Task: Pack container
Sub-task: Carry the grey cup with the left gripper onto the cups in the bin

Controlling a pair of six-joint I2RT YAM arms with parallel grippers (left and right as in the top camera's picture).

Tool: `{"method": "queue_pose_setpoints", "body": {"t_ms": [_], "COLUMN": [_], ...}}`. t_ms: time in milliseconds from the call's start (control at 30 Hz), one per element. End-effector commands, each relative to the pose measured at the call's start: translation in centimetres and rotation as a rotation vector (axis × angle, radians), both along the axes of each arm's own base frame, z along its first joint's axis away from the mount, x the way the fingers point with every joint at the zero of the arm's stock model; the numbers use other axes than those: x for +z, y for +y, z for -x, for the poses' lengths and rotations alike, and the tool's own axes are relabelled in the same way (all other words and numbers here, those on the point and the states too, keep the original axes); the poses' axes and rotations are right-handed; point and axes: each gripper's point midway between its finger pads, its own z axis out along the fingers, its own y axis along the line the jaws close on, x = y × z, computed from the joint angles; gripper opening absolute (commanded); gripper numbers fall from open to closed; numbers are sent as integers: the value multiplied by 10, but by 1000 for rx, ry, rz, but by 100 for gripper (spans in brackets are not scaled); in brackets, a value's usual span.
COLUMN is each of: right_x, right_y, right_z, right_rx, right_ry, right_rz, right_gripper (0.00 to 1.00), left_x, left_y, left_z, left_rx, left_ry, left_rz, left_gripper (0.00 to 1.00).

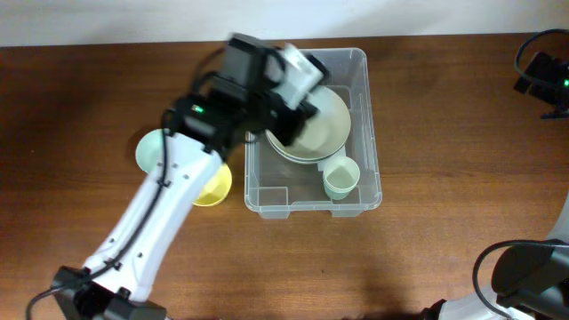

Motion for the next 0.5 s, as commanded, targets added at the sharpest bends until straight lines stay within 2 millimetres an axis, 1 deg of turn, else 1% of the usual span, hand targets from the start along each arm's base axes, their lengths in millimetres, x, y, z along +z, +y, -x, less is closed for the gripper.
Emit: {"method": "queue_pose_setpoints", "body": {"t_ms": [0, 100, 233, 467], "right_x": [2, 2, 2, 1], "right_y": [0, 0, 0, 0], "right_z": [0, 0, 0, 0], "right_rx": [2, 2, 2, 2], "right_ry": [-5, -5, -5, -4], "right_rz": [1, 1, 1, 1], "right_gripper": [99, 99, 99, 99], "left_x": [4, -6, -22, -77], "left_y": [-32, -45, -56, -58], "left_z": [38, 54, 66, 58], "left_rx": [-215, -259, -297, -284], "left_ry": [-99, -75, -31, 80], "left_rz": [-37, -57, -83, -189], "left_gripper": [1, 1, 1, 1]}}
